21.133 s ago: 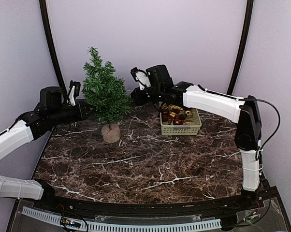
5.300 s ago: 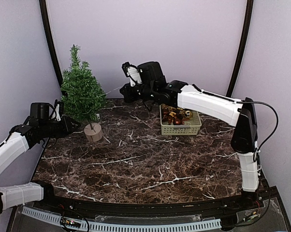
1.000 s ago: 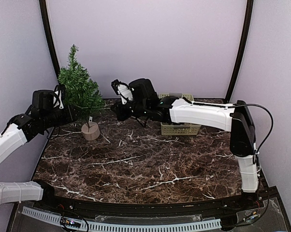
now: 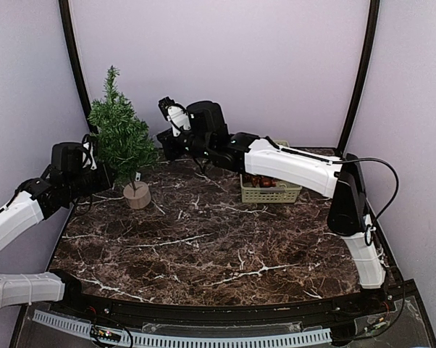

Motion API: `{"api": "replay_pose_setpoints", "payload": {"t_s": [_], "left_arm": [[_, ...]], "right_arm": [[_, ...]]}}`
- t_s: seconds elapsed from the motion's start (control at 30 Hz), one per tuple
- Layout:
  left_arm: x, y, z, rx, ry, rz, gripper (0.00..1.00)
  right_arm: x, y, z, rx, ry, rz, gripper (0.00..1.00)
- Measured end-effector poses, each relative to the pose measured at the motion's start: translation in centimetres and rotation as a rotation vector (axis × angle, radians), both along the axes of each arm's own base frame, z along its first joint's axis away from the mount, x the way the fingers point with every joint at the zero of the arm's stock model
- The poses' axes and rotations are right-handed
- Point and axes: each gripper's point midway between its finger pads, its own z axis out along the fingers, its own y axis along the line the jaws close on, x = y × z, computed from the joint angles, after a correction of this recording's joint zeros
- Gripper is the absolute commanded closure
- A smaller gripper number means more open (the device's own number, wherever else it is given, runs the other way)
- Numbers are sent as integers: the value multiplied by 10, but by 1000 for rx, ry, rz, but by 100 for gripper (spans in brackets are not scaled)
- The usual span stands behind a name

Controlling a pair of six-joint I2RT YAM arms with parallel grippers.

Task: Decorate the small christmas tree
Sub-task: Wrap the side of the string light in the gap of the branches.

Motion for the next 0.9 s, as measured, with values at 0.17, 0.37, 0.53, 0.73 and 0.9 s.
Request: {"api": "replay_pose_setpoints", "payload": {"t_s": [0.17,0.37,0.53,0.73,0.9], "left_arm": [[-5,2,-7,0,9,2,100],[-6,2,-7,-2,7,0,100],[-7,2,-4,-5,-3,-1,100],[-9,3,-6,-3,-2,0,100],[-9,6,-4,17,-11,3,100]], "right_arm": [[1,8,18,60,-70,25,100],[-3,20,22,94,-120,84,100],[-2,31,25,118,-158,117,100],[1,40,19,133,-172,129,100],[2,42,14,131,-171,129,100]]}}
